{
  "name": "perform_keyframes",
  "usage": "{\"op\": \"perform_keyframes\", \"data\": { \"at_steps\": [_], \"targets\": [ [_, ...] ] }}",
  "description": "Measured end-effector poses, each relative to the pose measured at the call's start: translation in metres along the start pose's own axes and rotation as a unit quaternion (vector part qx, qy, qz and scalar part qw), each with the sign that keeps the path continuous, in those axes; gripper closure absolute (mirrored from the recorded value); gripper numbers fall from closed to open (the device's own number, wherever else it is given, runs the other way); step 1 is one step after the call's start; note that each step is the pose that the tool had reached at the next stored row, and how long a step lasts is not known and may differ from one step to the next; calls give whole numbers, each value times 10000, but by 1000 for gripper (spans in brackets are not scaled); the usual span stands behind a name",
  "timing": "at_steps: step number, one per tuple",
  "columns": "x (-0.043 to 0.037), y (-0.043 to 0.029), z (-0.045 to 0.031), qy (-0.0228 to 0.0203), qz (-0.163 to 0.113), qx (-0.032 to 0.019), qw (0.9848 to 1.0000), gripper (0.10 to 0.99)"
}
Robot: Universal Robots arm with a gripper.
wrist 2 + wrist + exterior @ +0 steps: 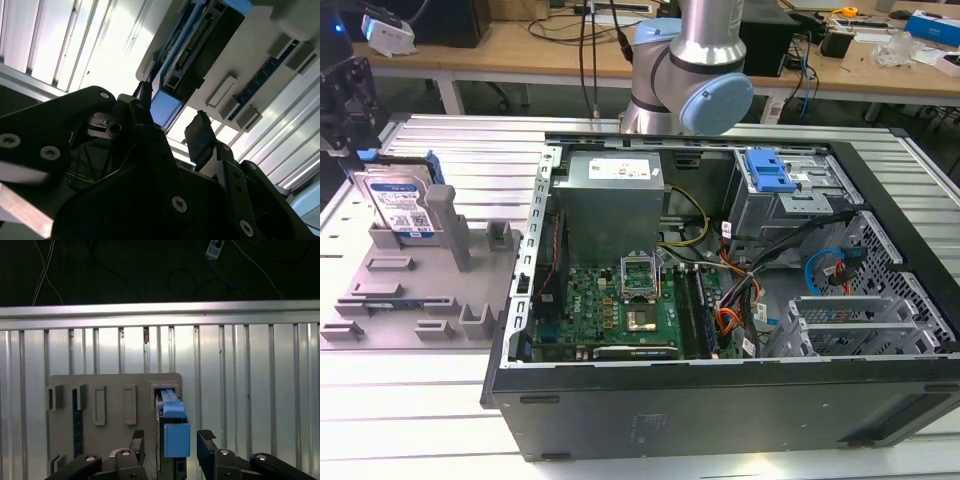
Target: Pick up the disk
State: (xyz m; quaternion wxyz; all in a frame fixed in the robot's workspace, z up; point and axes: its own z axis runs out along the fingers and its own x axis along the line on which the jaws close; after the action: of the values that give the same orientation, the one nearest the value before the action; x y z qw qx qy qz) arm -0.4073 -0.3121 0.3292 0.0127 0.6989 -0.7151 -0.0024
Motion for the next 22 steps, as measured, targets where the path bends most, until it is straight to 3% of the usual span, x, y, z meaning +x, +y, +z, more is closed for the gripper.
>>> {"op": "perform_keyframes", "data": {
  "at_steps": [22],
  "targets": [
    [-3, -4, 199, 0, 0, -1, 10000, 545]
  ]
}}
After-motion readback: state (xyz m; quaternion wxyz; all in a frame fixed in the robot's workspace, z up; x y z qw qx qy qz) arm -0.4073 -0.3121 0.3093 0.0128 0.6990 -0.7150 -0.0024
